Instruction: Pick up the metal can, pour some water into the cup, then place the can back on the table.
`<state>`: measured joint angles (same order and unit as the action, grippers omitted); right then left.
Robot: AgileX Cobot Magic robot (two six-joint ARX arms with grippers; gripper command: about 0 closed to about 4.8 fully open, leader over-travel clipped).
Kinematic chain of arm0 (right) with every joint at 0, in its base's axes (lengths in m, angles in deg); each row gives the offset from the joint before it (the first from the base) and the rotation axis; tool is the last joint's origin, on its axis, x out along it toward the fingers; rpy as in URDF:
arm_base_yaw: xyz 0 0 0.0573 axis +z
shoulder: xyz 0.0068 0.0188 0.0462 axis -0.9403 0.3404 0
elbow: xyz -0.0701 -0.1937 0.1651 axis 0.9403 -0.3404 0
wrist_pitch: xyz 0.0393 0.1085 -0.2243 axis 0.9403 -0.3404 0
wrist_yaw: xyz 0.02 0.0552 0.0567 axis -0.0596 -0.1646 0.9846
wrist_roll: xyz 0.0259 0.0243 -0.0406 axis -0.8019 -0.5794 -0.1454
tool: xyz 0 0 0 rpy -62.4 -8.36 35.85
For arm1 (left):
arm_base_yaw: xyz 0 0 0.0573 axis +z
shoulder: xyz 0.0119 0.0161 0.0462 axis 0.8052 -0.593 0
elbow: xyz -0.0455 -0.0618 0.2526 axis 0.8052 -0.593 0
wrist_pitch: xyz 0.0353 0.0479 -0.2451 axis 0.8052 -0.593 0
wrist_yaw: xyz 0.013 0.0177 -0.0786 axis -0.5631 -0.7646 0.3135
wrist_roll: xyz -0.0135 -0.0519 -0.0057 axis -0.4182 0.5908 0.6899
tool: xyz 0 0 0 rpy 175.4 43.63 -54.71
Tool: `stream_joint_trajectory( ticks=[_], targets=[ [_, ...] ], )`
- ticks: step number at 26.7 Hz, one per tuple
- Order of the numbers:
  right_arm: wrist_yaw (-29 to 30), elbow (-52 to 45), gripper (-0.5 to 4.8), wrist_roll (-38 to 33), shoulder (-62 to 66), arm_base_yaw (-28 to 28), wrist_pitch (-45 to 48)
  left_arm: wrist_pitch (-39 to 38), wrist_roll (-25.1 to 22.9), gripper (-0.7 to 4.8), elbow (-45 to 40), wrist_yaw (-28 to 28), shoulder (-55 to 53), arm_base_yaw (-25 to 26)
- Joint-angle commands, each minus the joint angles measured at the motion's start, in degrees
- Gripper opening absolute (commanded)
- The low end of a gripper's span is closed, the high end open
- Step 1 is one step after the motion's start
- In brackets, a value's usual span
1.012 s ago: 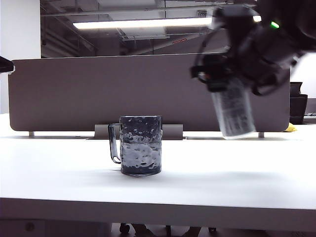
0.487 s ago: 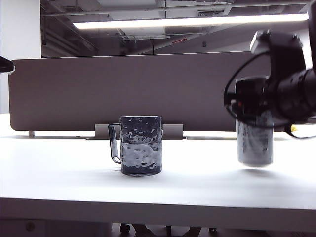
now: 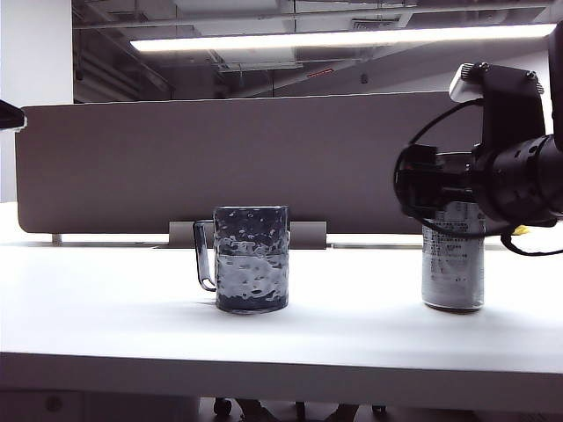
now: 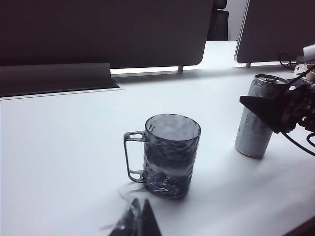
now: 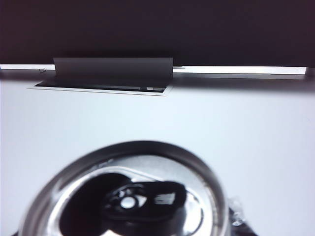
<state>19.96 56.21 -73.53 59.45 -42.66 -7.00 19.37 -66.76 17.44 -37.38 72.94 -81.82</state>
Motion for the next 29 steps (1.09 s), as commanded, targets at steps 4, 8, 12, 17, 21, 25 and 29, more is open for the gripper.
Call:
stream_joint_trajectory(
  ticks=[4,8,12,17,21,25,29],
  targets=[
    [-0.17,0.22,4.7,-0.09,-0.24,0.02,1.16,0.57,-0.07,-0.05,0.07,0.24,-0.07,0.07],
    [-1.66,0.48,4.79,-0.09,-0.76,0.02,1.33,0.57,-0.07,-0.05,0.09,0.57,-0.07,1.05],
    [-1.64,0.74,4.79,-0.09,-4.61,0.02,1.36,0.57,-0.04,-0.05,0.09,3.32,-0.07,7.96],
    [-3.48,0.81,4.79,4.61,-13.59,0.02,1.29,0.57,-0.07,-0.05,0.07,2.58,-0.07,17.7],
    [-4.42,0.57,4.76,7.21,-22.23,0.02,1.01,0.57,-0.07,-0.05,0.07,2.6,-0.07,22.4],
    [-2.4,-2.14,-0.02,6.4,-39.67,0.22,-3.3,0.59,-0.07,-0.05,0.09,2.69,-0.07,26.16],
    [-1.88,-3.48,-0.05,0.48,-55.65,0.22,-16.11,0.59,-0.07,-0.05,0.09,2.67,-0.07,27.65]
  ],
)
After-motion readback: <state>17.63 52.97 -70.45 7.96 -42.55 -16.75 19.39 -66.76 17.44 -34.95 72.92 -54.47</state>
